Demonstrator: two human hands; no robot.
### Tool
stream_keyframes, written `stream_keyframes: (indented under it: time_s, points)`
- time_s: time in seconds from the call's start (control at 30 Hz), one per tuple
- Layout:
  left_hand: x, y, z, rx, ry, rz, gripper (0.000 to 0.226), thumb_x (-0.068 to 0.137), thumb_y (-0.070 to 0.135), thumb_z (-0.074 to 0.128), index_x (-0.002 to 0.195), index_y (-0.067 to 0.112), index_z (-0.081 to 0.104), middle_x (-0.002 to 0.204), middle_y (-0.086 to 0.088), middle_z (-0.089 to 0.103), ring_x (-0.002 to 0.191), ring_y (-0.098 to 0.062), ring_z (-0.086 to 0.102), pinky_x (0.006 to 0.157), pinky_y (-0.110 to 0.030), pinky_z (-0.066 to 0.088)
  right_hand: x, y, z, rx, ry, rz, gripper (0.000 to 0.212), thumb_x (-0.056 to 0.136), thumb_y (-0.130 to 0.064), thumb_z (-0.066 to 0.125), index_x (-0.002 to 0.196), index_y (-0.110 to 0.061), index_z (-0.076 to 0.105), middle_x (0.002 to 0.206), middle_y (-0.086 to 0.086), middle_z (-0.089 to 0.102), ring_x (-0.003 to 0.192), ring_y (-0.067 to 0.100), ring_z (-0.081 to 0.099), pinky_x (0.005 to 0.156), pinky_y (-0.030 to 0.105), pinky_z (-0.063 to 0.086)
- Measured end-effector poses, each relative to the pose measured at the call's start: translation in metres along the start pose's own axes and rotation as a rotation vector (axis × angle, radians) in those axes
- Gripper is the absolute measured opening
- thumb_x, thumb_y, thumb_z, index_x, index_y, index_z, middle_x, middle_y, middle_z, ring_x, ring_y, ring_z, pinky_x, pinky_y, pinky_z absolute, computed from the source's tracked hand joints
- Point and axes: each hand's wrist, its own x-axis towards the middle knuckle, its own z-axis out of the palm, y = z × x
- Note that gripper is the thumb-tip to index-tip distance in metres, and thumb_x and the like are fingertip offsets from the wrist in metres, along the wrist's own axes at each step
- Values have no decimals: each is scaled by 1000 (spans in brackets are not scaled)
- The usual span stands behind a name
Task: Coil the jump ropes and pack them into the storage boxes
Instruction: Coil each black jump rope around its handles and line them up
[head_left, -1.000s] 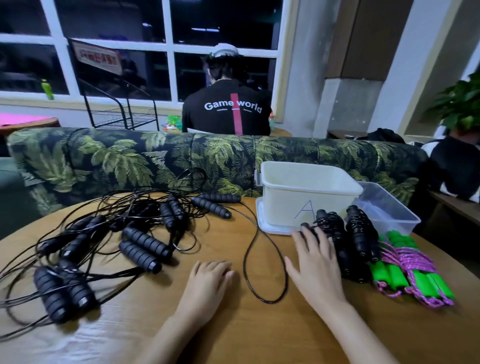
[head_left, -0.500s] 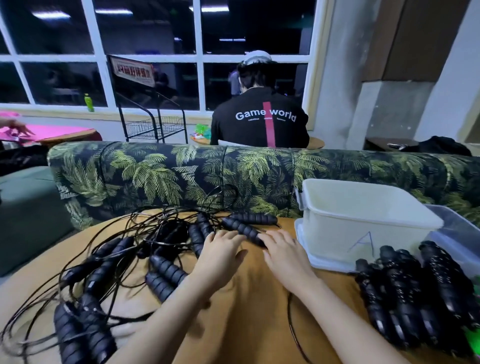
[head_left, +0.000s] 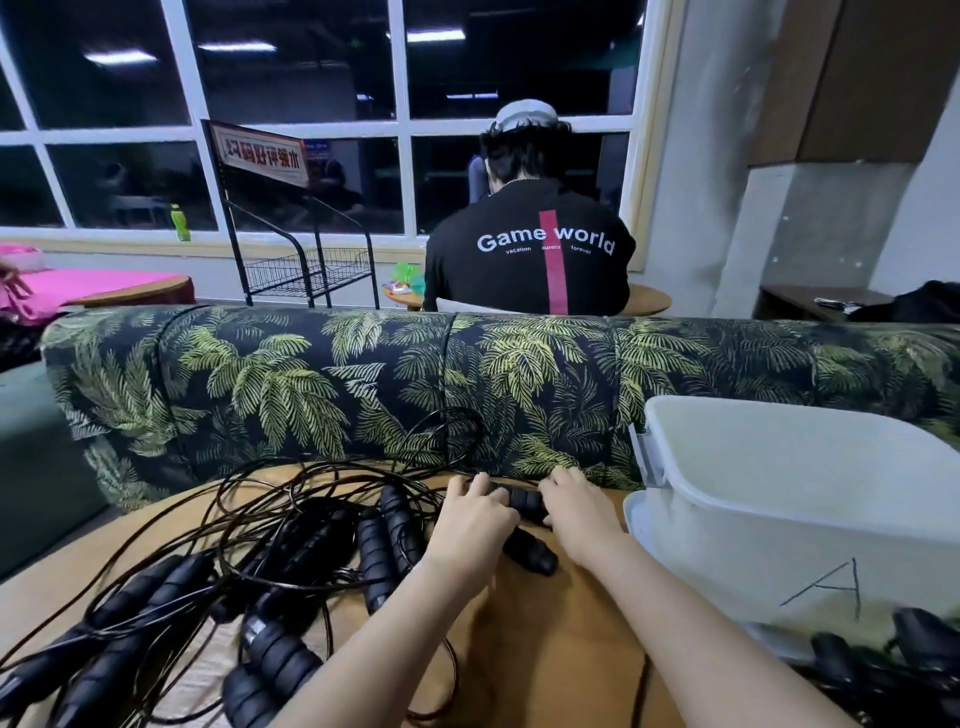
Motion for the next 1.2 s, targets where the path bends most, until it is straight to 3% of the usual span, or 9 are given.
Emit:
stream_keyframes:
  time_s: [0.07, 0.13, 0.27, 0.43, 0.6, 0.77, 0.87, 1.03, 1.2]
  points:
    - [-7, -2, -6, -5, 60, 32, 25, 60, 19, 76, 82, 29, 71, 86, 10, 62, 88, -21, 61, 74, -33, 45, -13, -4, -8, 31, 13, 15, 30, 100, -17, 53, 129, -11, 47, 134, 7, 41, 126, 27, 37, 95, 37, 42]
    - [-21, -2, -13, -127, 116, 11, 28, 66, 15, 68, 92, 28, 70, 96, 8, 64, 83, -23, 67, 66, -32, 51, -35, -7, -20, 125, 19, 35, 32, 101, -28, 50, 129, -10, 48, 132, 9, 41, 125, 29, 39, 96, 38, 40]
    - [-70, 14, -47, -377, 137, -59, 49, 87, 6, 55, 129, 31, 58, 148, 15, 45, 119, -21, 59, 86, -34, 51, -107, -12, -50, 481, -18, 128, 28, 97, -33, 54, 111, -10, 61, 111, 10, 56, 107, 31, 55, 81, 34, 43]
    - [-163, 57, -71, -568, 140, -39, 64, 86, -7, 53, 133, 35, 59, 156, 11, 37, 134, -15, 49, 100, -31, 47, -233, -23, -66, 811, -123, 223, 21, 95, -36, 58, 87, -16, 59, 79, -1, 61, 77, 19, 59, 65, 32, 42]
    - [-243, 85, -68, -635, 132, -38, 74, 79, -19, 51, 124, 38, 66, 155, 0, 40, 137, -20, 46, 106, -37, 47, -328, -43, -48, 1023, -143, 310, 21, 95, -36, 61, 104, -17, 61, 92, 3, 69, 87, 22, 68, 82, 43, 56]
    - [-279, 95, -75, -779, -3, -210, 51, 80, -13, 45, 112, 17, 73, 129, -7, 64, 117, -23, 60, 91, -26, 46, -362, -82, -35, 819, -72, 164, 33, 96, -44, 58, 117, -19, 63, 108, -1, 67, 101, 18, 63, 79, 30, 49]
    - [-280, 108, -81, -887, 23, -505, 26, 100, 21, 52, 121, 10, 61, 119, -9, 67, 108, -23, 62, 83, -27, 45, -369, -92, -35, 654, -24, 63, 29, 100, -40, 51, 117, -25, 69, 112, -3, 66, 107, 18, 59, 80, 27, 44]
    - [-267, 132, -85, -798, -151, -655, 86, 77, 67, 67, 132, 9, 35, 129, -13, 54, 122, -35, 50, 93, -37, 46, -372, -77, -36, 666, -41, 25, 23, 98, -24, 54, 114, -24, 71, 98, -11, 62, 94, 12, 58, 82, 28, 47]
    - [-258, 142, -85, -567, -301, -502, 87, 69, 42, 77, 135, 12, 31, 132, -12, 48, 124, -35, 42, 99, -42, 44, -372, -40, -31, 660, 45, 78, 20, 97, -21, 58, 111, -25, 71, 111, -10, 69, 100, 9, 61, 91, 31, 50]
